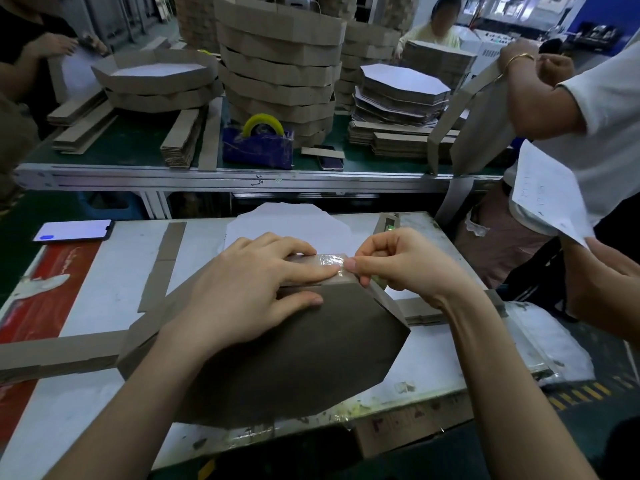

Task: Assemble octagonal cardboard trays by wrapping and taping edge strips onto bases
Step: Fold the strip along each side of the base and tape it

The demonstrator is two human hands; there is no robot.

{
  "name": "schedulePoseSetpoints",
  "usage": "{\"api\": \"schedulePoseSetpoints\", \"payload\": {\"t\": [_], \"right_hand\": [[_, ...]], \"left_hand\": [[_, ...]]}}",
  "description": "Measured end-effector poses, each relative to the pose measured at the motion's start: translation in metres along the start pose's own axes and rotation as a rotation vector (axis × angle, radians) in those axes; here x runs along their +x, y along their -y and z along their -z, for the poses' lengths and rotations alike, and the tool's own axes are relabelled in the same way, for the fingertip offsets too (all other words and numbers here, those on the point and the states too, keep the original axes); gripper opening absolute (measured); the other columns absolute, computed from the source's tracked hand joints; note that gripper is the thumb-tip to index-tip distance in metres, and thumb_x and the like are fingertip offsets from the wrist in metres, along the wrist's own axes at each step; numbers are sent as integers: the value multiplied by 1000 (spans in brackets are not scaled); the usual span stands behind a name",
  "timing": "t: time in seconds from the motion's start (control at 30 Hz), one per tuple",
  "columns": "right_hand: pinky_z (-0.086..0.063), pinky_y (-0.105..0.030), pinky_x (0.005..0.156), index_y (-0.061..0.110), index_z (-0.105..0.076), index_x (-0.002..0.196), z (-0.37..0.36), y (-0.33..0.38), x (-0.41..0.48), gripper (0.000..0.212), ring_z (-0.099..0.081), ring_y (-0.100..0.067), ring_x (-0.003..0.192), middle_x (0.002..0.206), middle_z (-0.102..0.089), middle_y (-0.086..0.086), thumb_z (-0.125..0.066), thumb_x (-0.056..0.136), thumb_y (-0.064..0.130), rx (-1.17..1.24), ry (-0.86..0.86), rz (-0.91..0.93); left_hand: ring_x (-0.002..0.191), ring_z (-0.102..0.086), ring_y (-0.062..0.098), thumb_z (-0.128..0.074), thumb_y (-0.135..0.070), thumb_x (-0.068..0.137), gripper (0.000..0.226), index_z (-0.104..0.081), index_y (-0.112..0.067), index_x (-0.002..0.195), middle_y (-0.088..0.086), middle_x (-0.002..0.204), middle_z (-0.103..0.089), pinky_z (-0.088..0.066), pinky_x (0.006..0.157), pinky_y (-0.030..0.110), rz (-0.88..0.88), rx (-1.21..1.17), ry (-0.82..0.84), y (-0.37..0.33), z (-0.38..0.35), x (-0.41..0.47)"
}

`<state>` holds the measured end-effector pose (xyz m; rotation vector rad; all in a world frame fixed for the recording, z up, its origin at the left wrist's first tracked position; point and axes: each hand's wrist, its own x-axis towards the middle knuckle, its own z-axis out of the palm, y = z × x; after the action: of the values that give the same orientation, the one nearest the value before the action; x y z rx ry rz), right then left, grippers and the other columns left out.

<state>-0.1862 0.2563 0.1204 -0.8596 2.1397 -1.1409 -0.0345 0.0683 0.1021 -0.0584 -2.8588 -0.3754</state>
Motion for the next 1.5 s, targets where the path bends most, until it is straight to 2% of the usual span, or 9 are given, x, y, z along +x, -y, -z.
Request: {"api": "schedulePoseSetpoints", "payload": {"t": [0.4, 0.53, 0.67, 0.8, 0.97, 1.1, 1.23, 1.37, 1.5], "right_hand": [[-30, -22, 46, 24, -65, 63, -4, -16, 8, 40, -40, -9, 49, 57, -60, 3, -79, 61, 62, 28, 39, -34], [-30, -19, 44, 21, -62, 76, -1, -20, 9, 39, -41, -8, 46, 53, -57, 8, -77, 72, 57, 11, 80, -14], [-34, -23, 57, 28, -61, 104, 1, -30, 13, 68, -45, -3, 50, 56, -51, 13, -69, 57, 77, -95, 9, -29], [-44, -24, 74, 24, -69, 101, 3, -35, 13, 58, -60, -2, 75, 84, -66, 9, -59, 74, 74, -83, 195, 22], [-50, -22, 69, 18, -69, 83, 3, -49, 17, 29, -63, -12, 72, 79, -67, -1, -71, 79, 46, 222, 312, -25], [-52, -24, 76, 7, -67, 101, 8, -53, 20, 51, -64, -17, 82, 94, -66, -10, -80, 75, 49, 277, 341, -18], [-50, -33, 95, 15, -69, 120, 10, -61, 17, 34, -64, -26, 107, 118, -68, -15, -59, 93, 33, 264, 292, 17], [-51, -25, 83, 13, -71, 107, 3, -49, 9, 26, -65, -18, 93, 101, -70, -6, -57, 93, 31, 185, 298, 48], [-49, -18, 73, 25, -74, 93, -3, -1, -3, 20, -64, -9, 81, 88, -69, 2, -54, 95, 31, 97, 268, 146]], "left_hand": [[123, -45, 5, -42, -66, 82, 41, -48, -64, 123, -22, 132, -55, -39, 92, 33, 9, -68, -1, -2, -1, 0], [123, -44, 4, -46, -66, 81, 40, -51, -63, 121, -23, 133, -55, -39, 92, 32, 16, -79, -6, -2, -2, 1], [121, -46, 2, -49, -70, 75, 43, -54, -62, 117, -24, 131, -56, -42, 94, 35, 47, -149, -21, -1, -2, -1], [120, -47, 2, -57, -67, 77, 42, -57, -59, 117, -24, 129, -57, -42, 95, 36, 44, -168, -36, -1, -2, -1], [119, -45, 0, -47, -75, 74, 49, -57, -59, 118, -27, 129, -56, -40, 93, 32, 50, -157, -19, -1, -2, -2], [119, -44, 0, -55, -69, 77, 45, -55, -58, 121, -27, 131, -55, -38, 93, 31, 45, -147, 1, -2, -2, 1], [124, -39, 1, -47, -74, 79, 59, -43, -56, 135, -27, 138, -47, -34, 94, 28, 50, -77, 68, 1, -3, 1], [120, -42, -3, -35, -84, 68, 78, -35, -55, 140, -28, 137, -47, -37, 88, 22, 16, -137, 179, 14, 8, -1], [116, -44, -11, -51, -78, 67, 64, -36, -67, 128, -41, 123, -48, -40, 93, 18, -14, -393, 192, 33, 35, -10]]}}
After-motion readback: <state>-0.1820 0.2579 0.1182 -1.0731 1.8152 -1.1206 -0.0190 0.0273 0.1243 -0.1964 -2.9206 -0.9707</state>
